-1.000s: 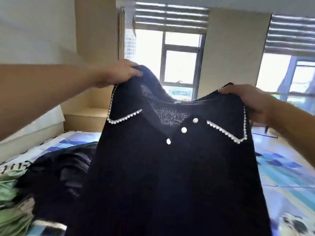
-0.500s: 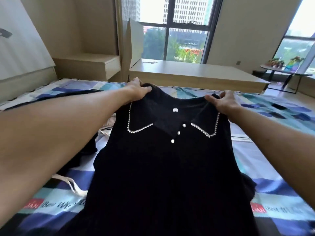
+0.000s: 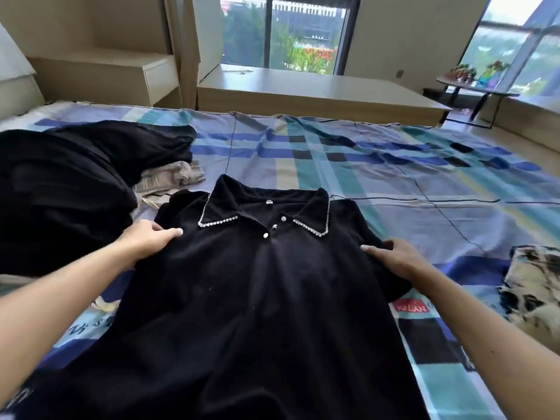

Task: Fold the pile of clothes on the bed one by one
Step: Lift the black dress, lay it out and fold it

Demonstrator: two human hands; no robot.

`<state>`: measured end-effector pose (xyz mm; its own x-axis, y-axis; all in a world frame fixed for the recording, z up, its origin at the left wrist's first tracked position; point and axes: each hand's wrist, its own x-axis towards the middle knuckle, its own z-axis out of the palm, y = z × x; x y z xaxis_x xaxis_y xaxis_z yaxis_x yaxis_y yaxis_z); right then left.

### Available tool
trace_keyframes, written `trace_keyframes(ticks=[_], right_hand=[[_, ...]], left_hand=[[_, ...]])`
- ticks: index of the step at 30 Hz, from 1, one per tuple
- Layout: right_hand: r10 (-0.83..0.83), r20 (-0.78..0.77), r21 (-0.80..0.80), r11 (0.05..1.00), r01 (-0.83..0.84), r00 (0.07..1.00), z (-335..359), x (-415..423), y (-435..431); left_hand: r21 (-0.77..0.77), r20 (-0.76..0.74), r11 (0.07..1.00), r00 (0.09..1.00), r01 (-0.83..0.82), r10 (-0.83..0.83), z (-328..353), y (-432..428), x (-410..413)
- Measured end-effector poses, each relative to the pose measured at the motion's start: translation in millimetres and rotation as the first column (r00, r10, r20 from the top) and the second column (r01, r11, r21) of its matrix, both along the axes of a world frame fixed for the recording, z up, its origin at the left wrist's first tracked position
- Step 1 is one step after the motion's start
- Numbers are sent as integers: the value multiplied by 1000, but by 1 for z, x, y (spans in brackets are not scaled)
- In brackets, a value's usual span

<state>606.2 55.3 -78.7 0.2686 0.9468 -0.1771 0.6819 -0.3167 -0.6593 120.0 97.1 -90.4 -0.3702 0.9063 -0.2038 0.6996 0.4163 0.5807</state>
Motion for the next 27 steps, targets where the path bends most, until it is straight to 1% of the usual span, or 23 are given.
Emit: trace_keyframes(ticks=[3,4,5,6,8,9,10,11,12,14,15,16,18,20,21,22,23,24,25,26,27], right_hand=[[-1,-88,6,1000,2,996,-1,-4,-6],[-2,-103,-3,1000,2,995,-1,-3,-7],[-3,-115,-19,1000,1,993,1,0,-8],[5,-135,-37,999,-10,991,5,3,-9],[35,-222,-77,996,-53,974,13,11,-13],[33,-276,-96,994,-61,961,16,15,-14],[23,-321,-106,993,-60,947,18,20,-16],[0,-333,-107,994,-38,943,19,24,-16],[-34,-336,-93,996,2,941,19,28,-17],[-123,-362,-28,992,122,924,22,34,-16],[-179,-383,20,979,202,906,26,38,-16],[-235,-406,73,955,288,883,30,41,-16],[-335,-461,179,872,456,822,38,47,-16],[-363,-577,274,757,593,731,42,50,-16],[-356,-668,272,701,660,654,39,49,-14],[-331,-746,240,675,697,578,37,50,-16],[-309,-786,194,699,688,535,33,47,-18],[-312,-776,142,761,633,548,29,47,-22],[-327,-706,96,835,542,628,24,45,-24],[-324,-591,57,897,438,739,17,44,-25],[-297,-451,30,937,347,842,12,45,-25]], left_hand=[[29,-26,984,984,-177,178,3,-2,-1],[49,15,975,977,-215,214,3,-2,-5],[61,128,970,966,-234,225,2,0,-9],[43,211,975,956,-220,206,6,-4,-10],[18,227,987,962,-160,152,14,-14,-8],[45,145,988,980,-145,137,17,-14,-8],[106,15,986,992,-130,129,24,-15,-4],[186,-105,979,989,-85,106,35,-20,7],[244,-156,970,986,-21,61,45,-25,23],[309,-112,939,986,149,-120,64,-43,71],[299,-90,916,963,269,-254,72,-55,100],[271,-83,874,915,403,-396,75,-68,130],[219,-73,744,771,632,-633,75,-96,192],[205,-56,626,648,752,-760,66,-121,249],[188,-66,595,614,782,-786,58,-128,271],[161,-88,581,598,798,-797,49,-135,294],[110,-125,578,588,809,-799,39,-138,310],[48,-154,575,575,817,-804,29,-143,326],[-17,-178,569,557,823,-811,19,-147,335],[-70,-203,558,536,827,-819,9,-151,340],[-97,-234,548,516,831,-824,1,-154,342]])
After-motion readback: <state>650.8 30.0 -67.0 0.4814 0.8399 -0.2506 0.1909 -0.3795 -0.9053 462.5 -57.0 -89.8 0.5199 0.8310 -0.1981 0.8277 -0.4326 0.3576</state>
